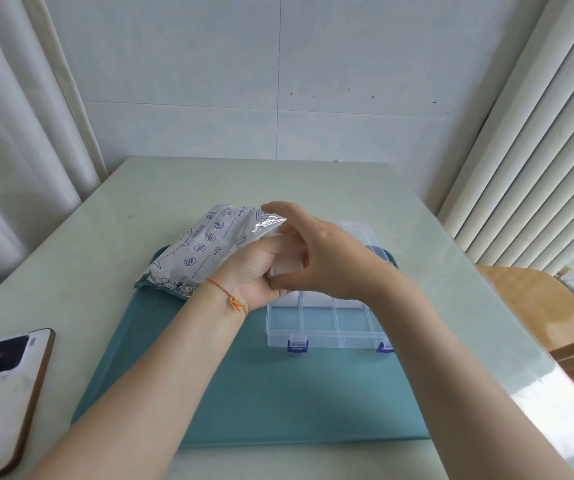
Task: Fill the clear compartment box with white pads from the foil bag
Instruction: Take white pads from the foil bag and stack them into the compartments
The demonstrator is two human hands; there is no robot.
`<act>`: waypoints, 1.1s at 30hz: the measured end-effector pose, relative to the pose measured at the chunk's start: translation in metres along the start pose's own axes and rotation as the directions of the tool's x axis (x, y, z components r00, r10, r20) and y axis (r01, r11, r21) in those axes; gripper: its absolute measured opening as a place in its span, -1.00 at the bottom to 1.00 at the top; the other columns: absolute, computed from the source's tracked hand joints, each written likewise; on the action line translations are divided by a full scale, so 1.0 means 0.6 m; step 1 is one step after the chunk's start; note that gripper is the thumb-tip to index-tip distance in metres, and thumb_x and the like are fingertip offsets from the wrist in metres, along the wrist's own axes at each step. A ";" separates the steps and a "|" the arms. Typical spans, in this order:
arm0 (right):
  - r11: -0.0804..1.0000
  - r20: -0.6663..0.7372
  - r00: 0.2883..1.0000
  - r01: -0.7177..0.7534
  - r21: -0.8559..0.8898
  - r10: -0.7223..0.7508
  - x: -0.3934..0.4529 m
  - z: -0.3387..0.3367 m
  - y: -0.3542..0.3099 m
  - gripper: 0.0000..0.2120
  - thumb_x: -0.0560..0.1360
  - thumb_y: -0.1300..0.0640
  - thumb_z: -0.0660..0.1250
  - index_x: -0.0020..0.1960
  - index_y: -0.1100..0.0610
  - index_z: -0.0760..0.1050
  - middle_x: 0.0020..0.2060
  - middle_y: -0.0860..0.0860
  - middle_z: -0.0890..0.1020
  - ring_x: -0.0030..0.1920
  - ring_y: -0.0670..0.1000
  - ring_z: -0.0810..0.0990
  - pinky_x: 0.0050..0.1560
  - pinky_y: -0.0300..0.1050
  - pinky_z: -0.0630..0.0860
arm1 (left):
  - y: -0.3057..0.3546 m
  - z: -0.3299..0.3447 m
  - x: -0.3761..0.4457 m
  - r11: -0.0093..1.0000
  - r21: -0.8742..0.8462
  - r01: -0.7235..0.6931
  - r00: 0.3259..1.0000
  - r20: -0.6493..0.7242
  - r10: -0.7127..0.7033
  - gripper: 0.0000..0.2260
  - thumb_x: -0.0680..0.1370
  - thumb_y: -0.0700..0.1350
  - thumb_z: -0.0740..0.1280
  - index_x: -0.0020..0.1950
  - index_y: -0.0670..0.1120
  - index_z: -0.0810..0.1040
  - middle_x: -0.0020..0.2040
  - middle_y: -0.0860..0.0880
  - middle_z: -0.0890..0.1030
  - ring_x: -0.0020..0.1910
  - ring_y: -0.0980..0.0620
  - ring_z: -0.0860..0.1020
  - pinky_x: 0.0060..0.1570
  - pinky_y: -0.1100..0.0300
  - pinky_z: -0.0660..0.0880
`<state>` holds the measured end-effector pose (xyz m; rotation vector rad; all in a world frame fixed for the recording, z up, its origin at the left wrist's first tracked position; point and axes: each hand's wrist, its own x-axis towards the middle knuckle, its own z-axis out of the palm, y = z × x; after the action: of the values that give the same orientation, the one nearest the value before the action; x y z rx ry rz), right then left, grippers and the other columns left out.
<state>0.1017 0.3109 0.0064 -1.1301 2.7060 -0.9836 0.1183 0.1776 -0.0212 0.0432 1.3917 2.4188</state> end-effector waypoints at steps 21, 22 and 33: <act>0.989 -0.024 0.998 -0.059 0.133 0.062 -0.005 -0.027 0.016 -0.30 0.36 -0.09 0.53 0.40 -0.15 0.28 0.17 -0.14 0.51 0.20 -0.22 0.47 0.19 -0.28 0.40 | 0.013 -0.006 0.000 0.889 -0.446 0.105 0.978 -0.115 -0.173 -0.78 0.53 -0.03 0.32 0.08 -0.14 0.46 -0.16 -0.07 0.53 -0.26 0.01 0.56 -0.31 0.22 0.54; 0.986 -0.024 0.997 -0.069 0.154 0.073 -0.005 -0.031 0.018 -0.35 0.38 -0.06 0.51 0.39 -0.15 0.30 0.16 -0.15 0.52 0.20 -0.23 0.48 0.19 -0.24 0.41 | 0.013 -0.008 0.001 0.877 -0.472 0.095 0.978 -0.119 -0.170 -0.70 0.54 0.05 0.31 0.10 -0.15 0.45 -0.16 -0.08 0.54 -0.24 0.00 0.57 -0.28 0.19 0.55; 0.973 0.023 0.994 -0.110 0.203 0.107 -0.002 -0.020 0.022 -0.39 0.36 -0.06 0.54 0.33 -0.15 0.36 0.15 -0.18 0.55 0.18 -0.27 0.48 0.12 -0.36 0.41 | 0.007 0.001 0.007 0.878 -0.475 0.065 0.972 -0.170 -0.164 -0.45 0.63 0.28 -0.01 0.10 -0.17 0.49 -0.25 -0.12 0.55 -0.40 0.00 0.56 -0.42 0.23 0.55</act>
<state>0.0912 0.3255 0.0084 -0.9385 2.5534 -1.1989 0.1132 0.1775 -0.0181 -0.4104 0.8151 2.6432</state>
